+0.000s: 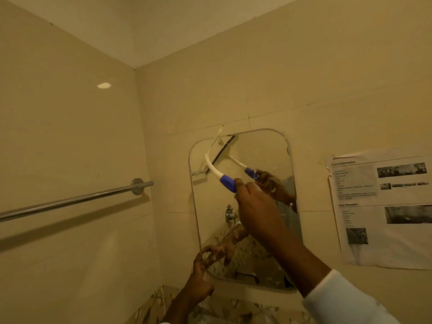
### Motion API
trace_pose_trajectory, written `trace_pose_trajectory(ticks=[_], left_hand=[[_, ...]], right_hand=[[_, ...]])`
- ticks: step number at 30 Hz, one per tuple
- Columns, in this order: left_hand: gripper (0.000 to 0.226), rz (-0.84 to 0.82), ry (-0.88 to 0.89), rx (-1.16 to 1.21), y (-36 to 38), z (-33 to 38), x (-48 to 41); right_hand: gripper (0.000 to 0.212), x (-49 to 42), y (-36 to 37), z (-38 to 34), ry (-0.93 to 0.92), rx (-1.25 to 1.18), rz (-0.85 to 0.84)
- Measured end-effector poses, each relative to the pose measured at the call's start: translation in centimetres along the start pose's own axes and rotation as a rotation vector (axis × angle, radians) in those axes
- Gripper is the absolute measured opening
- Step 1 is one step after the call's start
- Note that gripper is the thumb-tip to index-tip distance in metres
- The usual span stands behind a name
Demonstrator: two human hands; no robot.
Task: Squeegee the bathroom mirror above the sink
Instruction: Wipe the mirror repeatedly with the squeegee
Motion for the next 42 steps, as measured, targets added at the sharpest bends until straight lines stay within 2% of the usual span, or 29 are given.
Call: trace_pose_trajectory(ticks=[9,18,26,31,34,36,42], left_hand=[[0.123,0.005,0.054,-0.025,0.1,0.2,0.1],[0.125,0.034,0.015,-0.014,0.0,-0.5,-0.5],[0.124,0.021,0.007,0.062,0.3,-0.6,-0.6],[0.124,-0.002,0.015,0.072,0.4,-0.9,-0.6],[0.125,-0.005,0.017,0.102,0.4,-0.9,-0.7],[0.125,0.005,0.010,0.082,0.4,-1.0,-0.8],[0.125,0.010,0.005,0.059,0.3,-0.9,-0.7]], right_hand=[[0.061,-4.1,3.5,-0.2,0.138,-0.117,-0.047],[0.061,1.8,2.1,4.2,0.316,-0.196,-0.084],[0.060,9.2,1.1,6.5,0.407,-0.336,0.083],[0.047,12.1,2.5,6.6,0.506,-0.459,0.130],[0.034,10.5,2.6,5.6,0.513,-0.637,0.192],[0.037,8.0,2.4,5.1,0.501,-0.701,0.227],[0.030,1.4,2.7,4.5,0.469,-0.677,0.245]])
Point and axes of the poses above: each hand's wrist, its own x-axis away from the middle knuckle, its own y-axis out of the palm, z = x × y, the point moved 10 cm from there along -x, towards the middle knuckle, and after that the axes turned 8 degrees about -y, right-handed, at the moved point
